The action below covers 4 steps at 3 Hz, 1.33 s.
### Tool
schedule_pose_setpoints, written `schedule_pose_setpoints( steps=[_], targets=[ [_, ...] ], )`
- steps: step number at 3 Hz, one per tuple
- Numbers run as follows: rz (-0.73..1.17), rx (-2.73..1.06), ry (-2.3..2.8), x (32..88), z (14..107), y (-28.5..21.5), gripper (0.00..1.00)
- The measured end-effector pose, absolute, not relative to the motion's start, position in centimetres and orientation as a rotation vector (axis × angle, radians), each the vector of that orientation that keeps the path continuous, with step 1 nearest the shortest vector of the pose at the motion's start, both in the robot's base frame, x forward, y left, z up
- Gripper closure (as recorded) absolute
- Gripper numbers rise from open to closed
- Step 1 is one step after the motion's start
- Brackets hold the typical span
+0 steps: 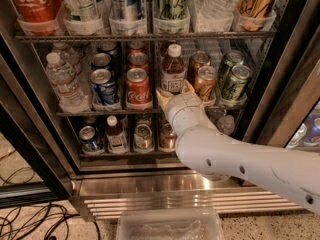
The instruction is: Pick blue plastic bottle from middle shelf of fridge
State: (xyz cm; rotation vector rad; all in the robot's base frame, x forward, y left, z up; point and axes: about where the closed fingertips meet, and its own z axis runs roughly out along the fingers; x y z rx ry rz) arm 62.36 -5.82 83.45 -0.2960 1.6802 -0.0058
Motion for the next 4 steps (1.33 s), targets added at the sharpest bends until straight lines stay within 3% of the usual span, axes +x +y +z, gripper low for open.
schedule_pose_setpoints(
  steps=[4],
  targets=[
    [0.105, -0.273, 1.55, 61.7, 87.5, -5.5, 1.0]
  ],
)
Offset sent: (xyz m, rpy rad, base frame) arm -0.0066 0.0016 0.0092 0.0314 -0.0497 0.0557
